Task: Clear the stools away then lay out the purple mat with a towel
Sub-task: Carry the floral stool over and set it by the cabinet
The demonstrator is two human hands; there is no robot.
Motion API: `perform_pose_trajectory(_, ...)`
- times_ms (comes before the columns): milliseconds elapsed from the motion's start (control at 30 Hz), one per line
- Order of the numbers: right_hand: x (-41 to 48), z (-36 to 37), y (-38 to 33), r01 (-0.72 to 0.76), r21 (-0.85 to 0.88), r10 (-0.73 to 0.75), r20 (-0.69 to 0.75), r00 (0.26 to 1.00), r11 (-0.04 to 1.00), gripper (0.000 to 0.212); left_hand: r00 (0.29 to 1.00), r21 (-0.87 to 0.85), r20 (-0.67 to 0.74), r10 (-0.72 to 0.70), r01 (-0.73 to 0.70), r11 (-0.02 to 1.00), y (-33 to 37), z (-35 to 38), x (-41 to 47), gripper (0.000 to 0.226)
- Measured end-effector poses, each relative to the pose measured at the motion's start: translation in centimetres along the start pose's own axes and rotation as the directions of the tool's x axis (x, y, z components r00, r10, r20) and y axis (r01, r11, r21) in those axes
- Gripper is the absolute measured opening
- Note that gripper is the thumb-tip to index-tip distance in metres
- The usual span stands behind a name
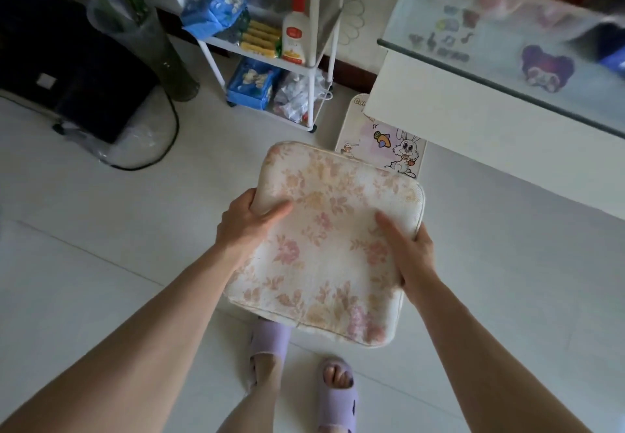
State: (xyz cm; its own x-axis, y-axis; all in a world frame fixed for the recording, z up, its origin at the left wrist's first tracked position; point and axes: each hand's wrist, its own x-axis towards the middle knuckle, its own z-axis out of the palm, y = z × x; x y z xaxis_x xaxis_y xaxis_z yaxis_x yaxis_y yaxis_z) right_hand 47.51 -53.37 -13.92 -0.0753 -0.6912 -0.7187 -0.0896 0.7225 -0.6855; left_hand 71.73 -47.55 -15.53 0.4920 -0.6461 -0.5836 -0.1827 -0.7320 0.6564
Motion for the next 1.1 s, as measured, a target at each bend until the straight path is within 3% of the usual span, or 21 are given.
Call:
perform_pose_trajectory(367, 9.5, 2.0, 1.3, 0.002, 0.014, -0.001, -0.095, 0.995, 1.0, 0.047, 0.999, 0.038, 0.051, 0.015, -0.017, 0.999, -0.8, 4.7, 10.4, 0.048)
perform_pose_trajectory(733, 12.9, 1.7, 2.5, -0.007, 0.008, 0.008, -0.116, 0.993, 1.0, 0.058, 0.996, 0.045, 0.087, 0.029, -0.033, 0.998, -1.2, 6.8, 12.8, 0.048)
perform_pose_trajectory(1100, 15.3, 1.4, 3.3, -0.017, -0.002, 0.017, -0.127, 0.992, 1.0, 0.056, 0.997, 0.043, 0.065, 0.052, -0.055, 0.998, -1.2, 7.9, 13.9, 0.042)
